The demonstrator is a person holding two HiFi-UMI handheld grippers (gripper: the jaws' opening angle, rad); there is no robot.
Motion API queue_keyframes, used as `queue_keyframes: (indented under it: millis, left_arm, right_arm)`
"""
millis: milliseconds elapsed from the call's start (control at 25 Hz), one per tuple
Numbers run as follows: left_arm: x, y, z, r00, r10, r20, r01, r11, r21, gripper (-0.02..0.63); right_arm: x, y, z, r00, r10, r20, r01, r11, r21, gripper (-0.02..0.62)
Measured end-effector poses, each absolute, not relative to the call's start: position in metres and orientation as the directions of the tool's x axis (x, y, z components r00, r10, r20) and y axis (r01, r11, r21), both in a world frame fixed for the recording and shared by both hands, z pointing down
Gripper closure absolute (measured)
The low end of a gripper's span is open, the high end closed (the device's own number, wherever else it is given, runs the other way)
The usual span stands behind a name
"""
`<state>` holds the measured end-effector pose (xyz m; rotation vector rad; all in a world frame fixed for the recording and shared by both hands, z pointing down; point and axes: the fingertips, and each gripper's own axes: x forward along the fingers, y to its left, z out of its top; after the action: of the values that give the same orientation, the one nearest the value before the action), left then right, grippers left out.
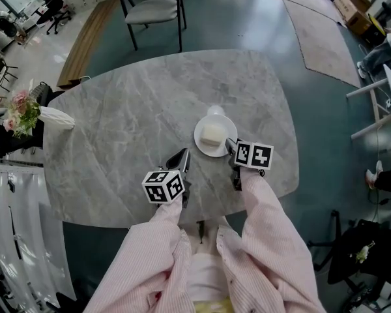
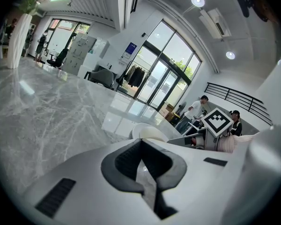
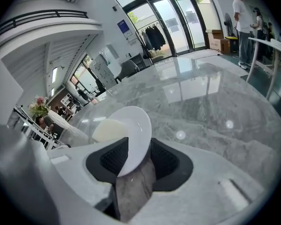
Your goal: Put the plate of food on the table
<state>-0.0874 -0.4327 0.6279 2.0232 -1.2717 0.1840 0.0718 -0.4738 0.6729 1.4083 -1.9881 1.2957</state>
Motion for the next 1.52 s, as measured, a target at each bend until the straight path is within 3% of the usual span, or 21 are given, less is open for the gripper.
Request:
queue_keyframes:
  millis: [480, 720, 1520]
  left_arm:
    - [-0.088, -0.43, 0.61, 0.508, -0.743, 0.436, -0.826, -0.276, 0.492, 0.611]
    - [-0.092, -0.423, 0.584, 0.515, -0.766, 0.385, -0.827, -0.325, 0.459, 0.611]
    - [-0.121, -0.402, 0.483, 0.457, -0.869, 0.19, -0.871, -0.394, 0.294, 0.611]
  right_arm:
    - [0.088, -0.472, 0.654, -0.358, -0.594, 0.721, -0.921, 0.096, -0.378, 0.47]
    - [0.083, -0.46, 0.63, -0.397, -0.643, 0.654, -0.912, 0.2, -0.357, 0.573]
    - [0.071, -0.428, 0.504, -0.616, -0.75, 0.243, -0.751, 0.464, -0.47, 0.589]
